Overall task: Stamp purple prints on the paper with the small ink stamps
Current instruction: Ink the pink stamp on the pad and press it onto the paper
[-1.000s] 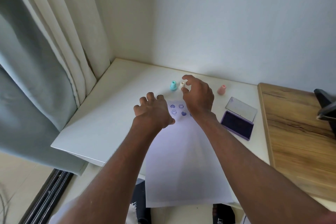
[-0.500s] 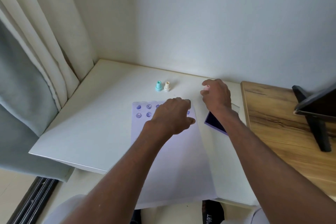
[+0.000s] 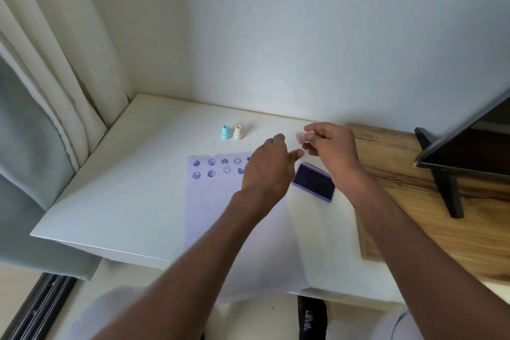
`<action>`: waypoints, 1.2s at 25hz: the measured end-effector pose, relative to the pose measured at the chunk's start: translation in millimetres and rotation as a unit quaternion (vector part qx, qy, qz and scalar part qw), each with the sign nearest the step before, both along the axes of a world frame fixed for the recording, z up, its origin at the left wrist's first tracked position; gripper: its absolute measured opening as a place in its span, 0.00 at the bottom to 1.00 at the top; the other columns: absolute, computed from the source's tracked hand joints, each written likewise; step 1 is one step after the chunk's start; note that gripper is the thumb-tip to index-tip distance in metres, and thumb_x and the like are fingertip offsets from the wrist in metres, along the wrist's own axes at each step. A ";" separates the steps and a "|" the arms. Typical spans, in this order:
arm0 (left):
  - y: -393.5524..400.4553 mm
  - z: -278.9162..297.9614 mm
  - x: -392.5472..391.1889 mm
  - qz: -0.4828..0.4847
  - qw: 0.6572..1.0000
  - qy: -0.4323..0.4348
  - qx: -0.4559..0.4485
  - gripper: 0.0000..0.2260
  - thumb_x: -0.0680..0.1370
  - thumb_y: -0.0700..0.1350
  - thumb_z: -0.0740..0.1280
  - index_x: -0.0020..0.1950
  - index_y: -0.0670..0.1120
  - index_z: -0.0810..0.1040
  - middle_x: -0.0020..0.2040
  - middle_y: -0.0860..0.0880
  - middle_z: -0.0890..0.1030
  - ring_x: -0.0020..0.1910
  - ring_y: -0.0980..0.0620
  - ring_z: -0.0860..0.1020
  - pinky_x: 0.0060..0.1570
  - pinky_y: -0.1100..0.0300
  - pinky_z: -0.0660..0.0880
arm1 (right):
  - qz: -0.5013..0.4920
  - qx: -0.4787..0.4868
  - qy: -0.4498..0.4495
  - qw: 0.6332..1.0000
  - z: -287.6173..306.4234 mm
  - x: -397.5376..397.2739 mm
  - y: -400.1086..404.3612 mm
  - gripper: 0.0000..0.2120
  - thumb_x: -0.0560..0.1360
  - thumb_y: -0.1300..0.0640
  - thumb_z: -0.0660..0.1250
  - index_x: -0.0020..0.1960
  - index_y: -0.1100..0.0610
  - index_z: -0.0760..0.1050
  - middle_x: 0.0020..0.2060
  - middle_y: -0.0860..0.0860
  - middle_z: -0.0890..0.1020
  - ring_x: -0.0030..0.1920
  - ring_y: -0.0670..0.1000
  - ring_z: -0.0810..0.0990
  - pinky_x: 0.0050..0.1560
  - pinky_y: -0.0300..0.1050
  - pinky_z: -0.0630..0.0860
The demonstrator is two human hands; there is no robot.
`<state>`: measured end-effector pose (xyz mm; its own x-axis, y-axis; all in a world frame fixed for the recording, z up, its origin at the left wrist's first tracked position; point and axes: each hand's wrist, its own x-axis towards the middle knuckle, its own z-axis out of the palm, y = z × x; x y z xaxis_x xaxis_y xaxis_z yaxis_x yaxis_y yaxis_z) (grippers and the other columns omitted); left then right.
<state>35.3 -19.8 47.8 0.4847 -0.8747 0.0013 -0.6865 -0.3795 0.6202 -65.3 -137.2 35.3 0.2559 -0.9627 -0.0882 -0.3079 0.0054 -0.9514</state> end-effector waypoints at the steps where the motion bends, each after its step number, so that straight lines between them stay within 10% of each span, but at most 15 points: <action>1: -3.1 1.3 -8.5 -0.001 0.999 0.041 -0.014 0.23 0.83 0.57 0.63 0.72 0.43 0.71 0.60 0.43 0.81 0.59 0.41 0.80 0.56 0.45 0.77 | -0.009 0.048 -0.045 0.998 4.5 -13.0 7.7 0.07 0.80 0.64 0.69 0.56 0.60 0.85 0.48 0.56 0.88 0.42 0.54 0.88 0.51 0.51 0.85; 6: -13.1 0.4 -32.3 -0.099 0.985 0.113 -0.082 0.15 0.83 0.50 0.64 0.69 0.49 0.77 0.49 0.48 0.86 0.47 0.48 0.84 0.53 0.51 0.80 | -0.009 0.233 -0.171 0.957 10.9 -64.0 39.0 0.08 0.82 0.66 0.66 0.55 0.60 0.83 0.42 0.52 0.89 0.43 0.51 0.89 0.43 0.43 0.83; 18: -18.9 -5.1 -17.3 -0.008 0.963 0.204 -0.177 0.06 0.79 0.39 0.69 0.55 0.43 0.83 0.41 0.49 0.87 0.37 0.52 0.86 0.44 0.50 0.85 | -0.029 0.274 -0.210 0.938 28.0 -37.5 26.5 0.10 0.81 0.64 0.68 0.60 0.66 0.81 0.46 0.60 0.86 0.45 0.55 0.86 0.52 0.50 0.85; 22: -19.0 -6.9 -9.1 0.016 0.943 0.272 -0.189 0.07 0.78 0.36 0.69 0.55 0.41 0.82 0.42 0.46 0.87 0.37 0.49 0.87 0.42 0.52 0.85 | -0.053 0.410 -0.334 0.847 31.4 -43.9 19.5 0.12 0.83 0.64 0.64 0.64 0.68 0.76 0.52 0.62 0.84 0.44 0.54 0.85 0.42 0.44 0.85; 25: -15.7 -16.2 -1.9 -0.019 0.984 0.140 -0.112 0.10 0.79 0.36 0.68 0.56 0.47 0.83 0.40 0.56 0.86 0.40 0.62 0.85 0.42 0.61 0.82 | -0.050 0.473 -0.401 0.783 29.6 -51.5 12.0 0.15 0.83 0.66 0.61 0.68 0.68 0.75 0.49 0.59 0.84 0.42 0.52 0.83 0.43 0.42 0.80; 30: -12.0 -21.2 1.9 -0.098 0.994 0.045 0.008 0.10 0.75 0.36 0.73 0.54 0.48 0.84 0.47 0.52 0.87 0.47 0.53 0.85 0.45 0.58 0.80 | -0.039 0.321 -0.193 0.926 26.1 -51.8 8.5 0.06 0.81 0.64 0.69 0.56 0.65 0.80 0.46 0.60 0.86 0.39 0.53 0.87 0.36 0.41 0.84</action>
<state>37.3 -31.8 26.5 0.3021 -0.9520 -0.0498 -0.6897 -0.2544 0.6779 -117.0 -128.7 61.4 0.3190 -0.7606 -0.5655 0.0810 0.6163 -0.7833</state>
